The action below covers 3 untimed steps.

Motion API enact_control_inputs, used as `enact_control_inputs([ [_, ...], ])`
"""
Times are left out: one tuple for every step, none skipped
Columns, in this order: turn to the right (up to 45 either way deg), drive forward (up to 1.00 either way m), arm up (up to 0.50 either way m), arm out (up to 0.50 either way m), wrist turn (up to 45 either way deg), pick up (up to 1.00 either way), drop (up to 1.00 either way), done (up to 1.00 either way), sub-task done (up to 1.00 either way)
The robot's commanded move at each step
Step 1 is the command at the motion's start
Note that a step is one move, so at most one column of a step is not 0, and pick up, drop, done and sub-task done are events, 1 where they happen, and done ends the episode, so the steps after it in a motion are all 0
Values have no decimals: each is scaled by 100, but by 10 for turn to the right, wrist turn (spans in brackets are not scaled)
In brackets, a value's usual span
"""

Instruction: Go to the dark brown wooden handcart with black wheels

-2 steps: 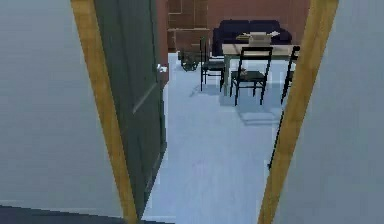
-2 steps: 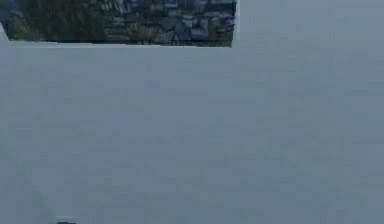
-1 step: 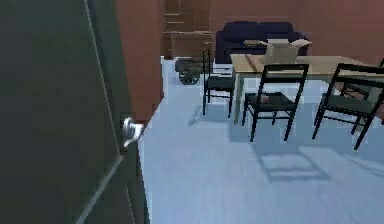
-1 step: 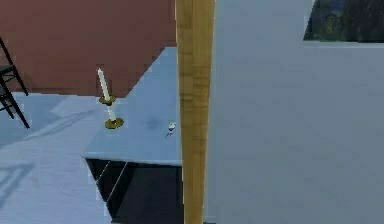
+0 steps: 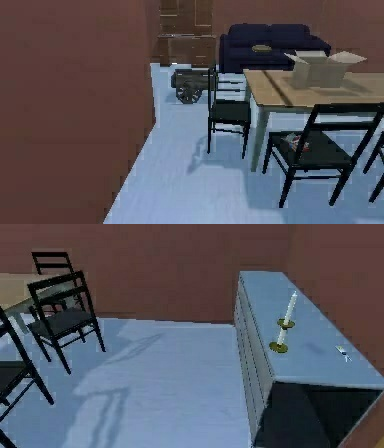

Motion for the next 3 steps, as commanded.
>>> enact_control_inputs([
  [120, 0, 0, 0, 0, 0, 0, 0, 0],
  [0, 5, 0, 0, 0, 0, 0, 0, 0],
  [-150, 0, 0, 0, 0, 0, 0, 0, 0],
])
